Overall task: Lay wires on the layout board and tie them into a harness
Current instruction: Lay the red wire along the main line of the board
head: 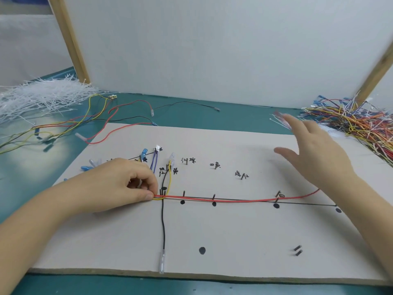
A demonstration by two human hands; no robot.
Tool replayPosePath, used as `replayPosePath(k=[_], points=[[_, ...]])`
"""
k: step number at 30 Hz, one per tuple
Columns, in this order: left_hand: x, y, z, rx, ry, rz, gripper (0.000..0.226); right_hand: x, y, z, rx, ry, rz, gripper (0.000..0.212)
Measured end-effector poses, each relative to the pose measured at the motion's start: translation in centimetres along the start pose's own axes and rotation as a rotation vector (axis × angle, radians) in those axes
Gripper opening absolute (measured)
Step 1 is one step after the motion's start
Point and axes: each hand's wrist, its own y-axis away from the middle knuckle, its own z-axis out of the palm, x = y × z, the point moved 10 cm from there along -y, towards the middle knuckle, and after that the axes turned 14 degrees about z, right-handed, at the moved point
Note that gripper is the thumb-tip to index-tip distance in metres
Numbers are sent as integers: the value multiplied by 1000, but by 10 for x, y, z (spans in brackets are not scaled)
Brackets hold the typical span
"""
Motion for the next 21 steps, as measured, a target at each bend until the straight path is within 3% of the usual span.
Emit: replayPosePath(k=[3, 6, 9, 12, 16, 21], points=[[0, 0, 0, 5, 9, 3, 22, -6, 3, -8, 161, 161, -48, 75], [-1, 0, -1, 6, 12, 1, 23, -6, 5, -2, 102, 235, -2, 81], [-1, 1, 0, -1, -3, 4, 22, -14, 11, -6, 81, 260, -82, 76], [1, 1, -1, 2, -13, 6, 21, -18, 13, 6, -125, 227, -168, 63], [2, 0, -1, -1, -8, -6, 22, -26, 32, 22, -550, -136, -260, 21], [0, 1, -1, 1, 8, -17, 23, -19, 47, 31, -832, -129, -295, 24]])
